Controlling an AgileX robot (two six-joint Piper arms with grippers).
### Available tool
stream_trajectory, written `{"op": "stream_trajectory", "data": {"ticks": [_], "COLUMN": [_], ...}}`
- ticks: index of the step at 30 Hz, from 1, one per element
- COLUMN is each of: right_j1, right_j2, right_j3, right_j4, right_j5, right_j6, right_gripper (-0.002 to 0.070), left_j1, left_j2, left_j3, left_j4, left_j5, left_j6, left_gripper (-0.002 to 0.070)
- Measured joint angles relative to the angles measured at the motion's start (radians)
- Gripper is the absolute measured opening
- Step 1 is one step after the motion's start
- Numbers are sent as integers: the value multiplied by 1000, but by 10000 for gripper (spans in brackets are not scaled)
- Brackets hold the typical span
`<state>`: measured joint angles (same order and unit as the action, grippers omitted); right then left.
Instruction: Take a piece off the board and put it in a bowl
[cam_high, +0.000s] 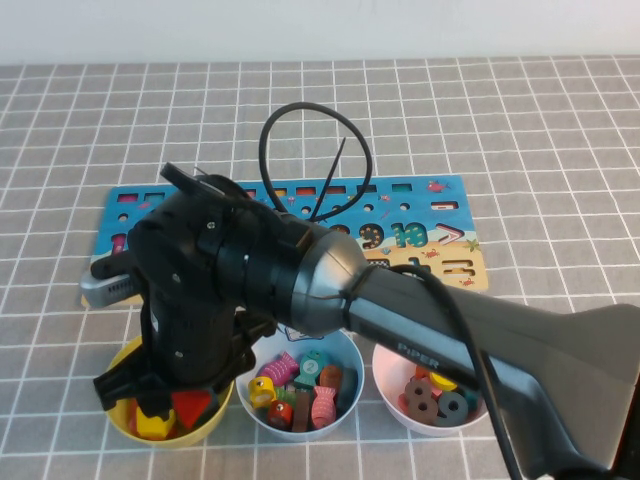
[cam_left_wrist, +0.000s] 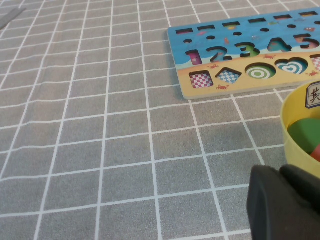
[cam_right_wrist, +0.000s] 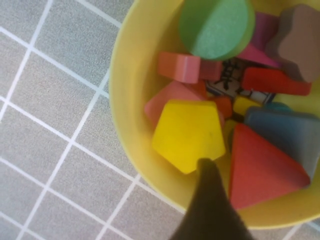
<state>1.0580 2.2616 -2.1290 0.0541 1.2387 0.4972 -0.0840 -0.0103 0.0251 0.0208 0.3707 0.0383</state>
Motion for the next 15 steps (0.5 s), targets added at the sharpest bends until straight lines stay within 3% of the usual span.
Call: {"op": "stream_trajectory", "data": {"ticks": [7,12,15], "right_j1": [0,0,0], "right_j2": [-31,-111,-168], "right_j3": [0,0,0], "right_j4": [0,0,0], "right_j5": [0,0,0], "right_j6": [0,-48,-100], "right_gripper": [381,250,131], "left_j1": [0,0,0], "left_j2": [0,0,0], "left_j3": [0,0,0], "left_j4": [0,0,0], "left_j5": [0,0,0], "left_j6": [0,0,0], "left_gripper": [0,0,0]}}
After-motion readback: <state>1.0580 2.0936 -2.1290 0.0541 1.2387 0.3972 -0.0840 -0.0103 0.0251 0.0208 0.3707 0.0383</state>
